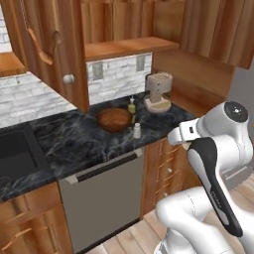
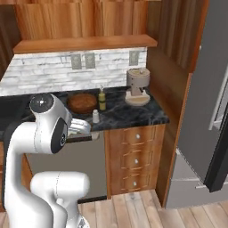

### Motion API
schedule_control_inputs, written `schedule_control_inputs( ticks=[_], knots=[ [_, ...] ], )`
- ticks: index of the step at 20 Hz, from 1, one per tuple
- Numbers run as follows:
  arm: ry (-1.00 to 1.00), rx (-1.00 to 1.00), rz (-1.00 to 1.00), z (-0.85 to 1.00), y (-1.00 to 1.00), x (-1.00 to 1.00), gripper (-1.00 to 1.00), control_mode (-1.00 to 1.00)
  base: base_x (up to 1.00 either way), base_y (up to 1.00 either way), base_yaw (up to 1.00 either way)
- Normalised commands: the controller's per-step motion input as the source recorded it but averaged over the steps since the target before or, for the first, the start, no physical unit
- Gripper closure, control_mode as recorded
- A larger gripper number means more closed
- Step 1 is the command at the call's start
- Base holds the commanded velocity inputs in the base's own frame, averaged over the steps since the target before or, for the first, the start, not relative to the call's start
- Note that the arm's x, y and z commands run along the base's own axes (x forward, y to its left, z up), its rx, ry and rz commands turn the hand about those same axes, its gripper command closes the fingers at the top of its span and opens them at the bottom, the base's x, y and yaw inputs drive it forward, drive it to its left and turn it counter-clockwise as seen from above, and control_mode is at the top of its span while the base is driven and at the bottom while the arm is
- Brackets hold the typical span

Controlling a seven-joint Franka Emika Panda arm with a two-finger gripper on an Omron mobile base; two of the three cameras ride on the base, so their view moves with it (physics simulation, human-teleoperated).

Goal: Retrieve the bottle and the shaker from the cabinet and place them next to the mixing bowl on the counter. Then add garlic from the fridge to the mixing bowl.

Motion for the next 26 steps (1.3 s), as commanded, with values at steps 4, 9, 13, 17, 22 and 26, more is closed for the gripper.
schedule_control_inputs(
  ticks=[4,9,13,17,22,26],
  knots=[
    [0.00,0.00,0.00,0.00,0.00,0.00,1.00,1.00,0.30,0.37,-0.05],
    [0.00,0.00,0.00,0.00,0.00,0.00,1.00,1.00,0.33,0.35,-0.04],
    [0.00,0.00,0.00,0.00,0.00,0.00,1.00,1.00,0.35,0.33,-0.03],
    [0.00,0.00,0.00,0.00,0.00,0.00,1.00,1.00,0.34,0.34,-0.02],
    [0.00,0.00,0.00,0.00,0.00,0.00,1.00,1.00,0.35,0.31,0.00],
    [0.00,0.00,0.00,0.00,0.00,0.00,1.00,1.00,0.34,0.35,0.00]
  ],
)
